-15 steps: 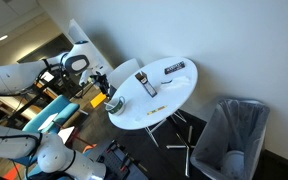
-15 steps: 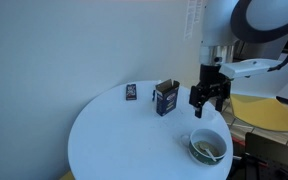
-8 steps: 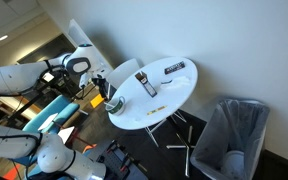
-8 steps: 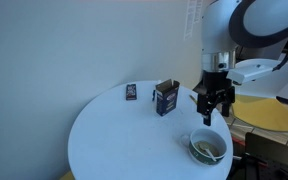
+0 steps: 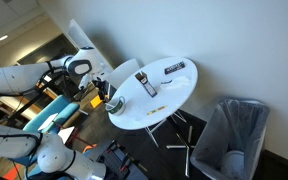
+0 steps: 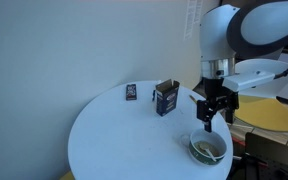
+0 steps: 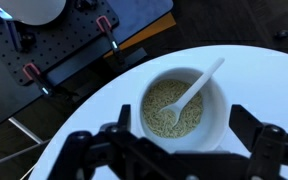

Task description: Pour some of the things in the box into the mug and then stir them with the spoon

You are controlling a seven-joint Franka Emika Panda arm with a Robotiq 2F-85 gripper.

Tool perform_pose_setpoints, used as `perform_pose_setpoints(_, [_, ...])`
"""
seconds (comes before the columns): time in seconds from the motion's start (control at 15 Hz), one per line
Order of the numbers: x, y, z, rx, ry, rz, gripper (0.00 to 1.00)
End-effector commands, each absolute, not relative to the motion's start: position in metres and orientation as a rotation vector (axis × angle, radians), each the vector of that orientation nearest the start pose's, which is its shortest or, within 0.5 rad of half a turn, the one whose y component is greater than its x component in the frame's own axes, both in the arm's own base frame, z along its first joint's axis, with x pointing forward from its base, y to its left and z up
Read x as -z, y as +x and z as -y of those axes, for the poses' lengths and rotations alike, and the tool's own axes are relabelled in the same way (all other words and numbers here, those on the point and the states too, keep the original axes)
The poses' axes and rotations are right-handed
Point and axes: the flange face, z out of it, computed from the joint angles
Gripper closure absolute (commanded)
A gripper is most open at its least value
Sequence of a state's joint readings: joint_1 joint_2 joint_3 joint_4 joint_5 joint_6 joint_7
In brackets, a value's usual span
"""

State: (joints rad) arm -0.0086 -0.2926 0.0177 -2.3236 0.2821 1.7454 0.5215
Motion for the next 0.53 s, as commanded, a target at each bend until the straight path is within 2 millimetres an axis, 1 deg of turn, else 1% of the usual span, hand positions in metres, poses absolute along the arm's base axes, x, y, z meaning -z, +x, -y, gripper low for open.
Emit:
perform_pose_setpoints(0.0, [-0.421, 0.412, -0.035, -0.573, -2.730, -0.928, 0.00])
perform_pose_setpoints(0.27, [-0.397, 0.400, -0.045, -0.595, -2.647, -0.955, 0.00])
perform_pose_setpoints(0.47, [-0.380, 0.398, -0.052, -0.553, -2.585, -0.992, 0.00])
